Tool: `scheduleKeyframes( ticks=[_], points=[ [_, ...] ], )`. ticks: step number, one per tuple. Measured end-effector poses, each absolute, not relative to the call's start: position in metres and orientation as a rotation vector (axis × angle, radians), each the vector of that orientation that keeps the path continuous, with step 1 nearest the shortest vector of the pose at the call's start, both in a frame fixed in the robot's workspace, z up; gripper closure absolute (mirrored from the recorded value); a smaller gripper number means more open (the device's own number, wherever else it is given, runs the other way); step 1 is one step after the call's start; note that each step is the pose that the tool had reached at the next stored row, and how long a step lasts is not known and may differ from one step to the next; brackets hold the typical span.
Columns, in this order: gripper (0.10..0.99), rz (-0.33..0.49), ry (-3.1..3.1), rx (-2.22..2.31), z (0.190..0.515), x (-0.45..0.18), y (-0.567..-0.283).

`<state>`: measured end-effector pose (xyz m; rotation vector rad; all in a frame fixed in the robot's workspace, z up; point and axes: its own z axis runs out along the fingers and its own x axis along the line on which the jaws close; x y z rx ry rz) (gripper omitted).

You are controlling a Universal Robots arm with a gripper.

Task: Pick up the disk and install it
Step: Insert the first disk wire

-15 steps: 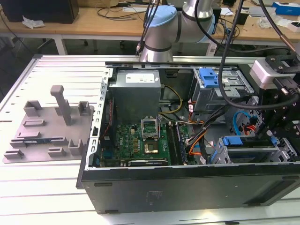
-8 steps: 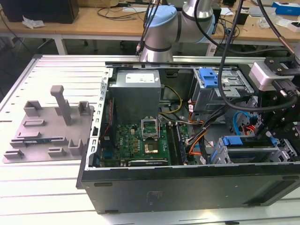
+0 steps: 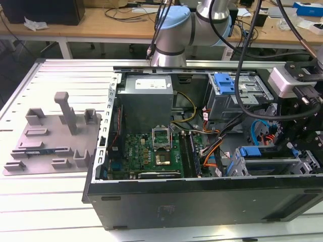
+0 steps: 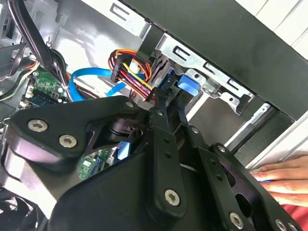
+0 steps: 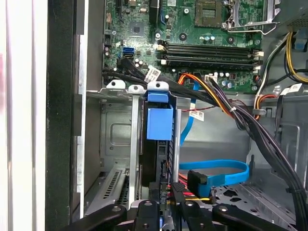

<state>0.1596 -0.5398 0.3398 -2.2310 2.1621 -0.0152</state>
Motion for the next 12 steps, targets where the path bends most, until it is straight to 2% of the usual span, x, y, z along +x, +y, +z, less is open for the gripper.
scheduleKeyframes(
  ticks=[6,12],
  points=[
    [0.843,-0.016,2.162,-2.231,0.363,0.161,-0.528],
    [0.843,-0.016,2.162,-2.231,0.366,0.163,-0.526]
  ],
)
